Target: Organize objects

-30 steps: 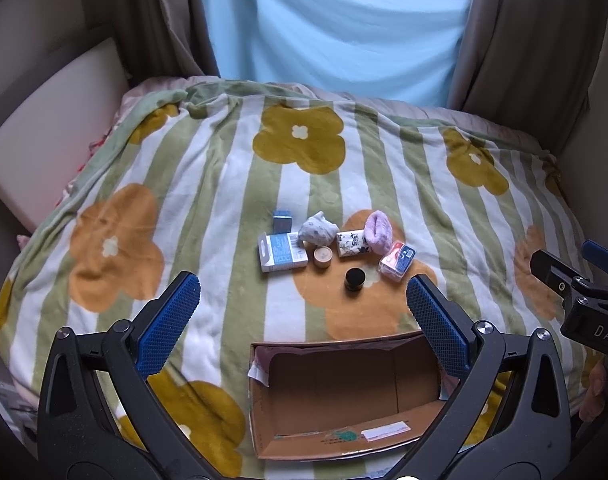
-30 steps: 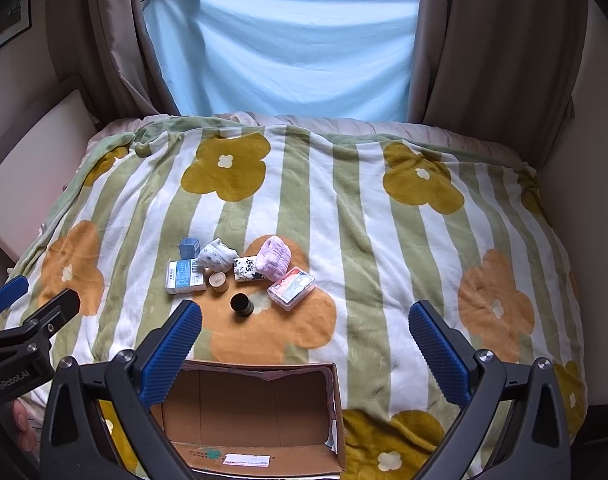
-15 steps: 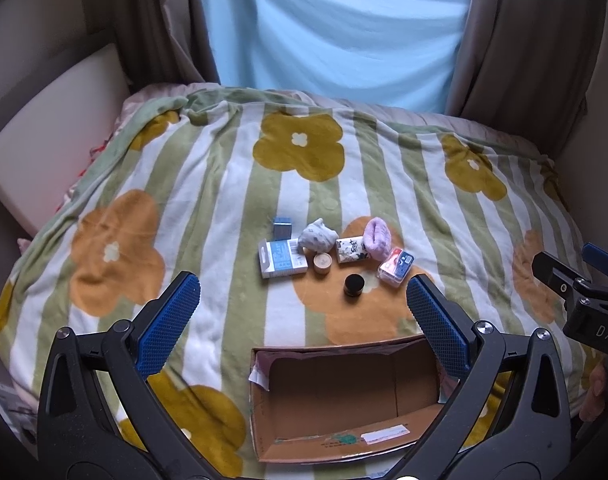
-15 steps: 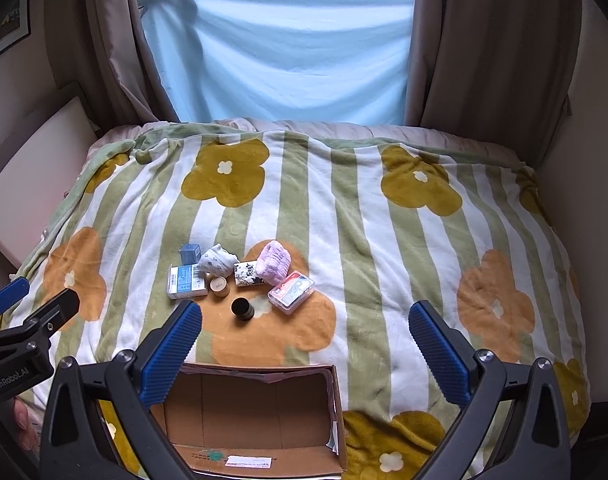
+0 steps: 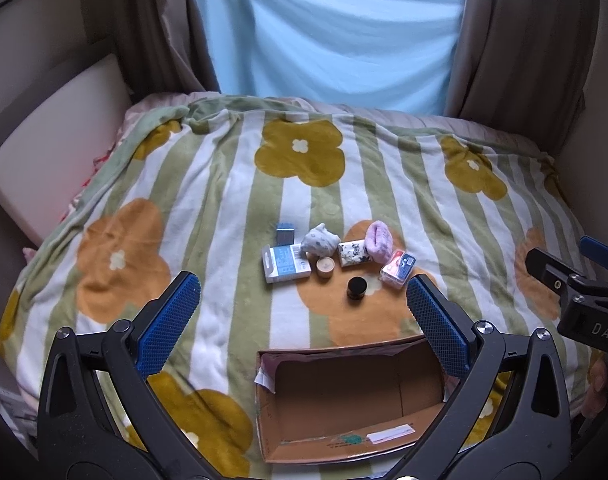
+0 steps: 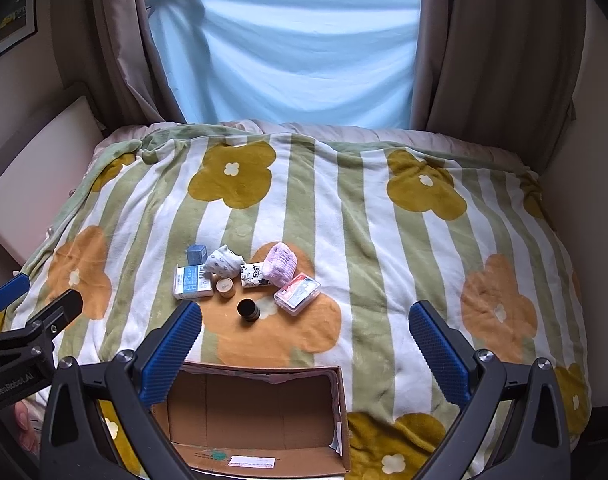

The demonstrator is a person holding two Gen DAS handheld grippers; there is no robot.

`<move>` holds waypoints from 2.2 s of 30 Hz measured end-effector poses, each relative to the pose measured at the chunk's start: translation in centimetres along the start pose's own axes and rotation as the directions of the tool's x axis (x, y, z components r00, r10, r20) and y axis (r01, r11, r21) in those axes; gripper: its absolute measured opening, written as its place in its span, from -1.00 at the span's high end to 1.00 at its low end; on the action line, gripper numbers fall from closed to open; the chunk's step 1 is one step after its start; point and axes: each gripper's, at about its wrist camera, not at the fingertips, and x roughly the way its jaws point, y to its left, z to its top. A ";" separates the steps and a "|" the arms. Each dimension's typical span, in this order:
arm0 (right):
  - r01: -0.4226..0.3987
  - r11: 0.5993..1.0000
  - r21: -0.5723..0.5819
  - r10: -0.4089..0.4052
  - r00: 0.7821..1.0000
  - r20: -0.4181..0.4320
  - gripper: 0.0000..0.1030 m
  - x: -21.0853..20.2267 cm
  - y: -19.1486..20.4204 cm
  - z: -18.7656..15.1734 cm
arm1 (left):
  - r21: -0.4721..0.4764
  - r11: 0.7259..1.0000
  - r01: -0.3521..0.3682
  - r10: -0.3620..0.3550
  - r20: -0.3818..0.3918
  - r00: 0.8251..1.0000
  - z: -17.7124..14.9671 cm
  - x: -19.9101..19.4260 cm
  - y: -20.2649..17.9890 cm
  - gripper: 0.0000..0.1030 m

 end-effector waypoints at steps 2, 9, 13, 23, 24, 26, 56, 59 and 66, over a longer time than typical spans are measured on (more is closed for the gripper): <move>-0.003 1.000 -0.001 0.003 1.000 0.003 -0.99 0.0 -0.2 -0.2 | 0.001 1.000 0.007 -0.007 0.007 1.000 0.2 -0.2 -0.1 -0.99; -0.004 1.000 0.002 0.004 1.000 0.002 -0.99 0.1 -0.2 -0.2 | 0.035 0.999 -0.005 0.005 0.005 1.000 0.4 -0.3 -1.0 -0.99; -0.004 1.000 0.014 0.004 1.000 -0.005 -0.99 0.3 -0.5 -0.4 | 0.011 0.999 -0.041 0.041 -0.023 0.999 0.6 0.4 -0.9 -0.99; -0.021 0.999 0.025 0.022 0.999 -0.030 -0.99 1.5 -1.3 0.2 | -0.030 0.999 0.011 -0.014 -0.128 0.992 1.5 3.9 1.1 -0.99; -0.030 0.999 0.024 0.031 0.999 -0.037 -0.99 1.8 -1.3 0.3 | -0.034 0.999 0.013 -0.018 -0.142 0.990 1.6 4.5 1.2 -0.99; -0.044 0.999 0.019 0.045 0.998 -0.051 -0.99 2.6 -1.2 0.7 | -0.041 0.999 0.014 -0.021 -0.176 0.984 1.9 5.9 1.6 -0.99; -0.261 0.963 0.064 0.265 0.881 -0.393 -0.99 28.0 -1.5 3.8 | -0.241 0.969 -0.046 -0.095 -0.539 0.837 0.0 34.8 6.7 -0.99; -0.279 0.957 0.081 0.286 0.855 -0.433 -0.91 30.7 -1.4 3.6 | -0.244 0.969 -0.051 -0.096 -0.557 0.825 -0.5 37.1 6.7 -0.99; -0.292 0.948 0.124 0.314 0.814 -0.488 -0.82 35.3 -1.4 3.1 | -0.235 0.968 -0.084 -0.076 -0.601 0.796 -1.7 41.4 6.7 -0.99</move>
